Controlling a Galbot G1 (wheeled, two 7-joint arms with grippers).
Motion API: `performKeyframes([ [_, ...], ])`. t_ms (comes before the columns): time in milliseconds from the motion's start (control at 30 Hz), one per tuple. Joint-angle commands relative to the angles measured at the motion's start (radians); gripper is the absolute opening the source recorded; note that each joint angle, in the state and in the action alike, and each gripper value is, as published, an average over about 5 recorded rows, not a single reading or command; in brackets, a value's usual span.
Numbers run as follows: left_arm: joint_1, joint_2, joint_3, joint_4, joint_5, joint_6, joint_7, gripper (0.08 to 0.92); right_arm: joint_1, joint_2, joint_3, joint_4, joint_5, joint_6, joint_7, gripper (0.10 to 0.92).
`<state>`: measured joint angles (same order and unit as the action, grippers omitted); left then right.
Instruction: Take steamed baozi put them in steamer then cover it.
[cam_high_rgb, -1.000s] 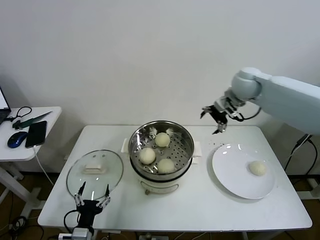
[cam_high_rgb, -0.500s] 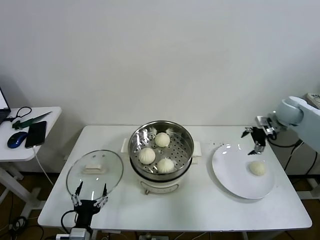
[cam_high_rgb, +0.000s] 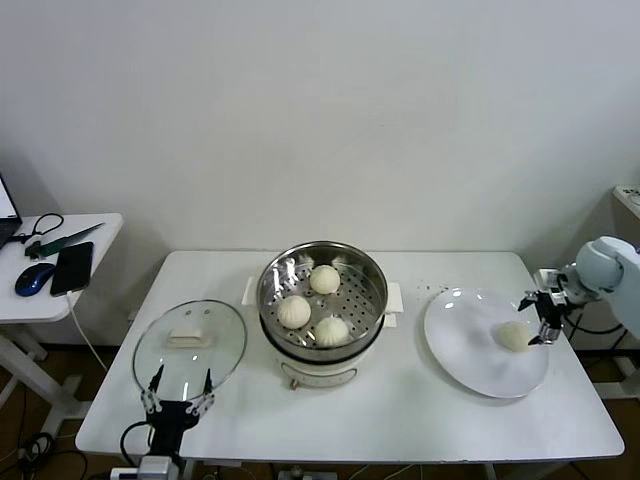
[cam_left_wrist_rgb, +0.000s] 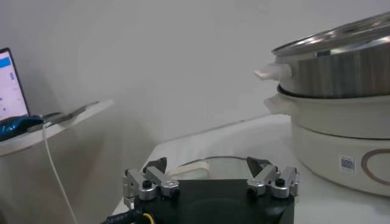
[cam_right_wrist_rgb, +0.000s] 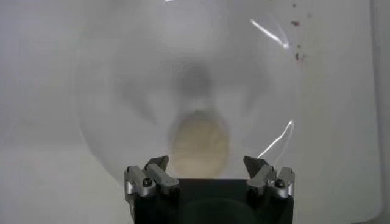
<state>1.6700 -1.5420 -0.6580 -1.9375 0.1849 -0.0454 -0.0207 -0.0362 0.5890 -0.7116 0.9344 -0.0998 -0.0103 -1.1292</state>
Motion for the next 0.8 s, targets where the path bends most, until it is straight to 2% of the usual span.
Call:
performKeyframes([
  [33, -0.002, -0.001, 0.001, 0.005, -0.014, 0.007, -0.001, 0.823, -0.075, 0.054, 0.062, -0.078, -0.06, 0.015, -0.005, 0.823],
  [367, 0.01, 0.001, -0.004, 0.015, -0.021, 0.004, 0.0, 0.823, -0.022, 0.143, 0.028, -0.166, -0.097, 0.056, -0.009, 0.823],
  [800, 0.018, 0.0, -0.001, 0.011, -0.017, -0.003, -0.002, 0.823, -0.008, 0.17, 0.012, -0.212, -0.138, 0.094, -0.009, 0.823],
])
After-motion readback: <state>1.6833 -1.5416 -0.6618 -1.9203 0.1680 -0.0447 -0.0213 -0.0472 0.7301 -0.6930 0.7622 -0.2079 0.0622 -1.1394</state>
